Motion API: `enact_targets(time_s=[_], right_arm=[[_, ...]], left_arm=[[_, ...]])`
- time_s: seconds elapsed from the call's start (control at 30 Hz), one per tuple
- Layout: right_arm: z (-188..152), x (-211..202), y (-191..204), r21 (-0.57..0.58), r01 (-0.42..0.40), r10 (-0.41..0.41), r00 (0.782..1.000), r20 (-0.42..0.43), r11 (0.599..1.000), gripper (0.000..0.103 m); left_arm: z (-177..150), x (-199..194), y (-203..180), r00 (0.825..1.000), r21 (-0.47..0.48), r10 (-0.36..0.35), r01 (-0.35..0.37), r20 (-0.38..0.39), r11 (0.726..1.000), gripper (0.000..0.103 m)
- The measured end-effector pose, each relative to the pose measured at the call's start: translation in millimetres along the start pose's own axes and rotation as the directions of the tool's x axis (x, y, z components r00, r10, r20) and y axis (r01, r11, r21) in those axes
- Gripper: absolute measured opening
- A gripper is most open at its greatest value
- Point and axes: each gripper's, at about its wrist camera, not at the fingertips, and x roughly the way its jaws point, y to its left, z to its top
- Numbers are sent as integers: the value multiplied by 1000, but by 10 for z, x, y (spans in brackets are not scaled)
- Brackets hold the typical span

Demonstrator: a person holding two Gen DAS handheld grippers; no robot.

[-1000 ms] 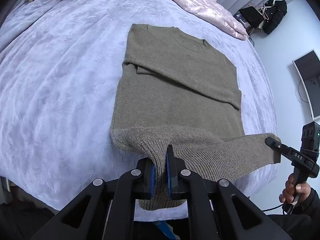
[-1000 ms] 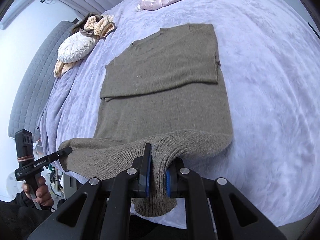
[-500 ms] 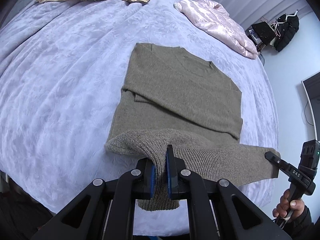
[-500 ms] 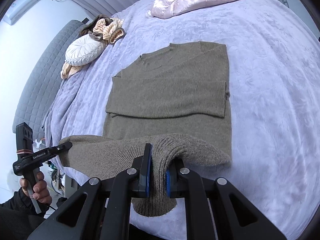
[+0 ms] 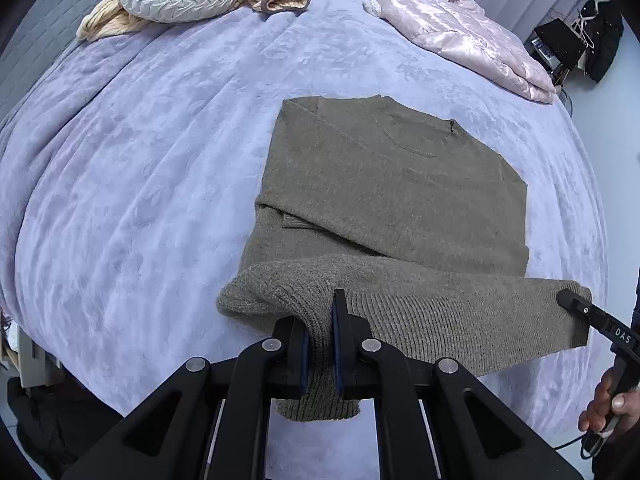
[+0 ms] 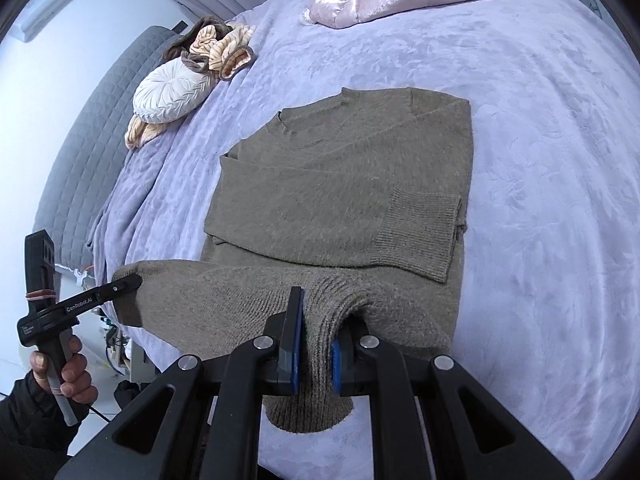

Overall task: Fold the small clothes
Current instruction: 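Lift the hem with both grippers and fold it over the body toward the collar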

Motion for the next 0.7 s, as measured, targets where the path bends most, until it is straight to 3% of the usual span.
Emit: enact_targets(time_s=[0.7], right_arm=[[614, 134, 131, 21, 91, -92, 995, 42, 996, 12]], left_arm=[[749, 337, 110, 997, -5, -81, 81, 0, 997, 10]])
